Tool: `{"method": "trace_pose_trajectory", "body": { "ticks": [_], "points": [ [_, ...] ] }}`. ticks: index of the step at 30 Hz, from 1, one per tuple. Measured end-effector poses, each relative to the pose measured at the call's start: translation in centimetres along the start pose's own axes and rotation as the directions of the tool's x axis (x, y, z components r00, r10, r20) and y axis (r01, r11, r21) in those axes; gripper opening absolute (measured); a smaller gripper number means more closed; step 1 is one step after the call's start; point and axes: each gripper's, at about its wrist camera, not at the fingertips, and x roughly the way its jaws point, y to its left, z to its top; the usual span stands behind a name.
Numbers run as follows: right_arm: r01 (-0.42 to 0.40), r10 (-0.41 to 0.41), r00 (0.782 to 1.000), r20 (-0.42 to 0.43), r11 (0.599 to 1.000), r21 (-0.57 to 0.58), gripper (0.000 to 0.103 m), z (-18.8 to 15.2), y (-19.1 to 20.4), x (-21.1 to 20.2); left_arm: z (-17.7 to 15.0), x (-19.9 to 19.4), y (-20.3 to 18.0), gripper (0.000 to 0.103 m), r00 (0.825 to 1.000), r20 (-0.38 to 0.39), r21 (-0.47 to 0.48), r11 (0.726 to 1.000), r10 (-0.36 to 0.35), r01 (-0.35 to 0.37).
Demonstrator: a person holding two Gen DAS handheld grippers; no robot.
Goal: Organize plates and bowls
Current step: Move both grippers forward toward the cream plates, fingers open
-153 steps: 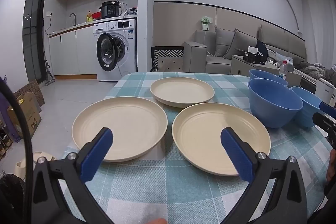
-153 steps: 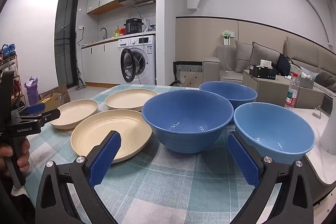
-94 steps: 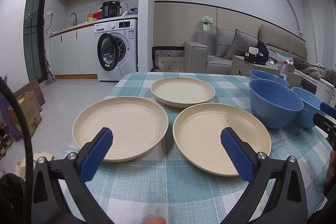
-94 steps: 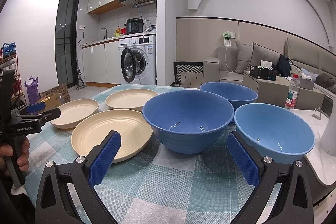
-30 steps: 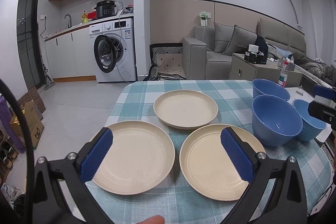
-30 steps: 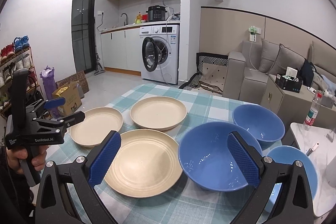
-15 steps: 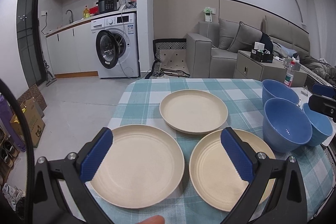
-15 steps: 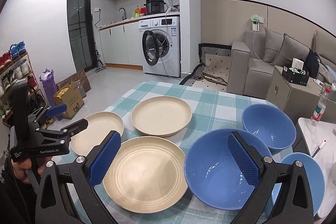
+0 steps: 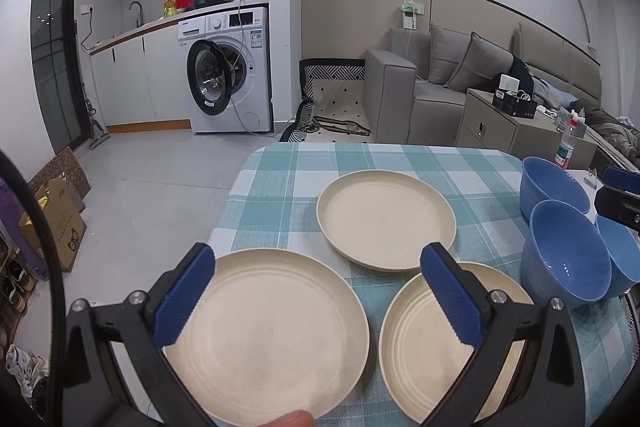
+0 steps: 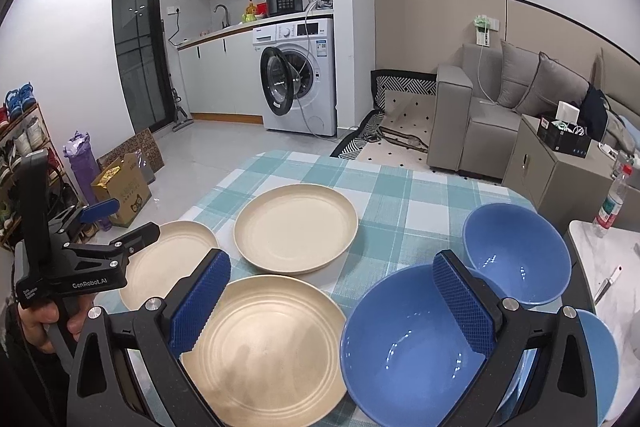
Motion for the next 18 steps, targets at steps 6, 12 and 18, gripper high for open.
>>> {"method": "trace_pose_trajectory", "body": {
  "ticks": [6,12,18],
  "points": [
    [0.007,-0.008,0.999,-0.034,1.0,-0.018,0.103,1.1,0.1,2.1,0.6,1.3,0.1,0.103,1.0,-0.022,0.009,1.0,0.011,-0.01],
    [-0.007,0.005,0.998,-0.066,1.0,-0.027,0.103,1.9,0.5,3.9,1.2,2.5,0.1,0.103,0.999,-0.043,0.016,1.0,0.014,-0.014],
    [-0.012,0.009,0.996,-0.091,1.0,-0.028,0.103,2.9,0.8,5.8,1.9,3.7,0.4,0.103,0.998,-0.062,0.017,1.0,0.012,-0.011]
  ]
}}
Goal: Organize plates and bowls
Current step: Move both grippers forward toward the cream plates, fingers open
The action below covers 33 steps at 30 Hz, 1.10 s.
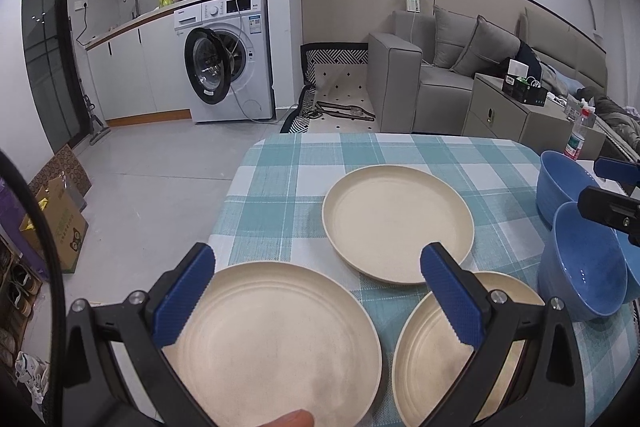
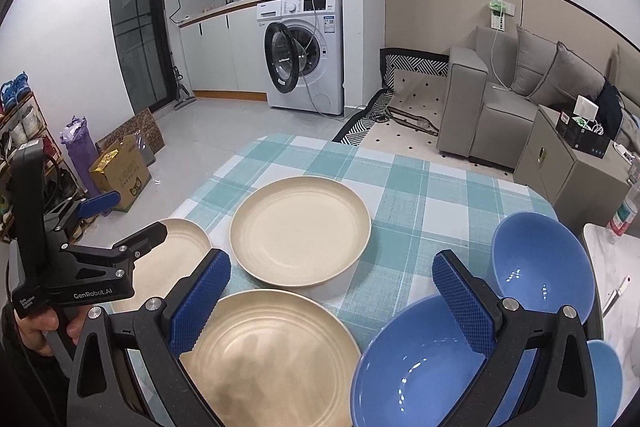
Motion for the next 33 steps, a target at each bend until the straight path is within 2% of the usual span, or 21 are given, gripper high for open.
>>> {"method": "trace_pose_trajectory", "body": {
  "ticks": [8,19,33],
  "points": [
    [0.008,-0.007,0.999,-0.048,1.0,0.015,0.103,1.7,-0.4,2.1,1.3,1.5,1.2,0.103,0.999,-0.026,-0.037,0.999,-0.026,0.025],
    [0.02,-0.018,0.994,-0.106,1.0,0.023,0.103,4.1,-0.8,3.9,2.7,3.0,2.0,0.103,0.998,-0.059,-0.027,0.999,-0.037,0.035],
    [0.007,0.009,0.979,-0.203,0.997,0.078,0.103,4.7,-2.3,8.6,3.4,7.0,1.9,0.103,0.988,-0.146,-0.03,0.998,-0.057,0.053]
  ]
}}
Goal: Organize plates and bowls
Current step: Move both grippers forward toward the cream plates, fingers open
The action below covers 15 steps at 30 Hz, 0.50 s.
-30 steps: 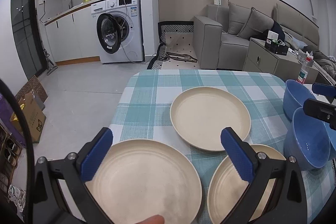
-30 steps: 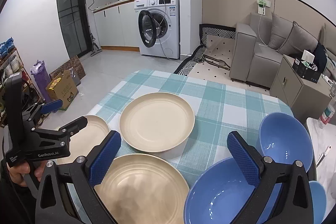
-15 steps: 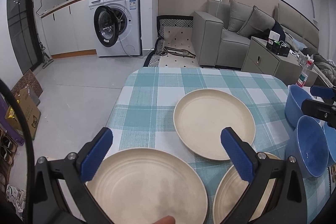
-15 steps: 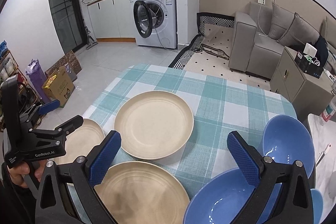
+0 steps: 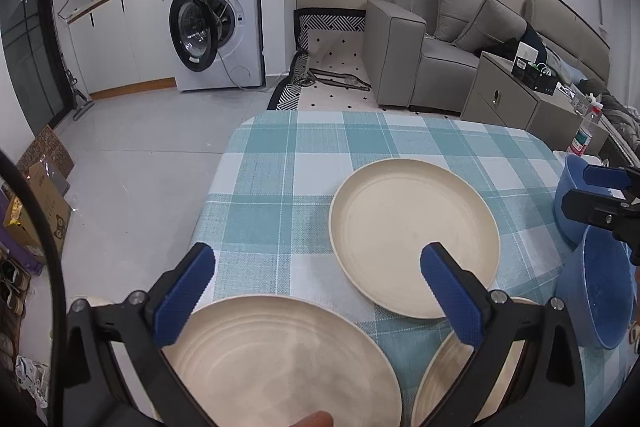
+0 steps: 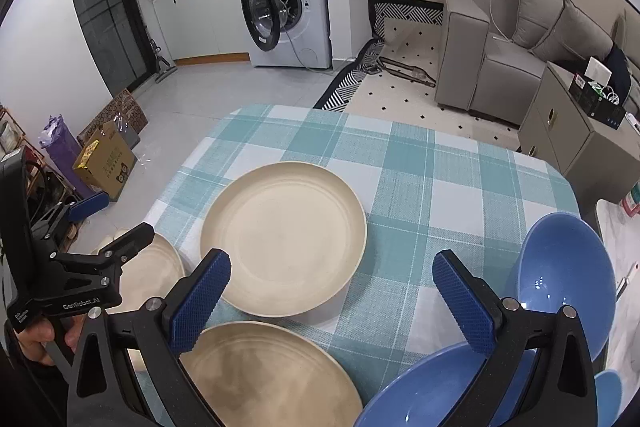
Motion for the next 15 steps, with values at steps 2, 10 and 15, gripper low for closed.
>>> {"method": "trace_pose_trajectory", "body": {
  "ticks": [2,10,15],
  "points": [
    [0.002,-0.002,1.0,-0.013,1.0,0.006,0.103,0.1,-0.2,0.7,0.1,0.7,0.1,0.103,1.0,-0.014,-0.011,1.0,-0.006,0.006],
    [0.008,-0.005,0.998,-0.062,0.999,0.046,0.103,0.6,-1.2,3.3,0.2,3.3,0.0,0.103,0.998,-0.068,-0.009,1.0,0.0,-0.001],
    [0.016,-0.008,0.995,-0.101,0.997,0.08,0.103,1.0,-2.2,5.0,0.3,4.5,0.0,0.103,0.996,-0.09,-0.013,1.0,0.004,-0.005]
  ]
}}
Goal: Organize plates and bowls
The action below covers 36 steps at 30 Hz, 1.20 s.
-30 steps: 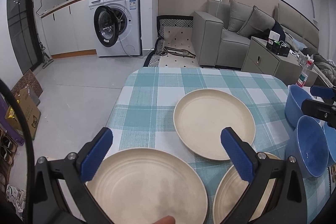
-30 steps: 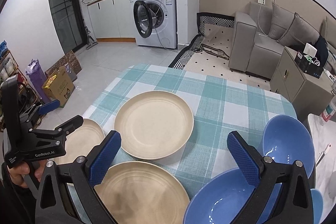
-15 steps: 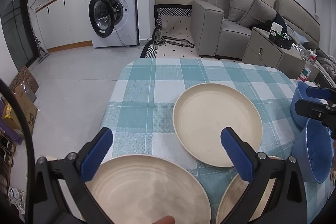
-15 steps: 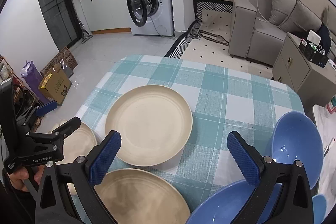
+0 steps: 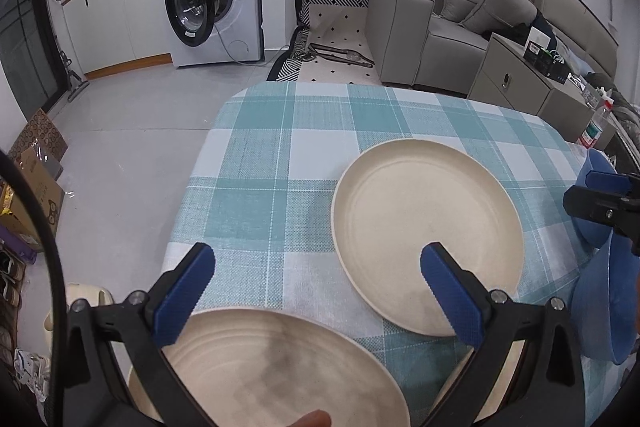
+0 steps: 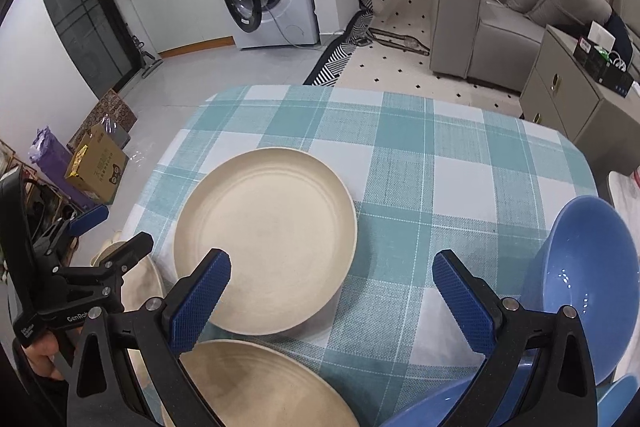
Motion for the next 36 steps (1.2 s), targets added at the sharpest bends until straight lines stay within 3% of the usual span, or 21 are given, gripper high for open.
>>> {"method": "trace_pose_trajectory", "body": {
  "ticks": [16,18,22,25,29,34,36],
  "points": [
    [0.014,-0.003,0.992,-0.126,0.996,0.089,0.102,0.6,-1.2,4.6,0.7,3.4,0.1,0.101,0.996,-0.088,-0.007,1.0,0.012,-0.013],
    [0.016,-0.004,0.991,-0.136,0.996,0.086,0.099,0.7,-1.2,5.1,0.7,3.7,0.1,0.1,0.995,-0.094,-0.004,1.0,0.012,-0.013],
    [0.001,0.014,0.985,-0.173,0.996,0.091,0.081,0.6,-1.3,6.3,0.8,4.6,0.2,0.09,0.992,-0.127,-0.012,1.0,-0.005,0.004],
    [-0.02,0.035,0.981,-0.189,0.996,0.082,0.073,0.5,-1.0,7.0,0.6,5.2,0.2,0.079,0.986,-0.156,-0.021,0.998,-0.054,0.051],
    [-0.028,0.043,0.977,-0.208,0.997,0.071,0.06,0.4,-0.9,7.7,0.4,5.7,-0.2,0.06,0.983,-0.174,-0.01,0.998,-0.067,0.067],
    [-0.029,0.041,0.973,-0.227,0.998,0.058,0.045,0.4,-0.6,8.4,0.3,5.7,-0.7,0.059,0.982,-0.17,0.01,0.997,-0.076,0.079],
    [-0.024,0.036,0.972,-0.233,0.998,0.054,0.043,0.4,-0.6,8.6,0.3,5.7,-0.8,0.055,0.983,-0.171,0.015,0.997,-0.073,0.076]
  ]
}}
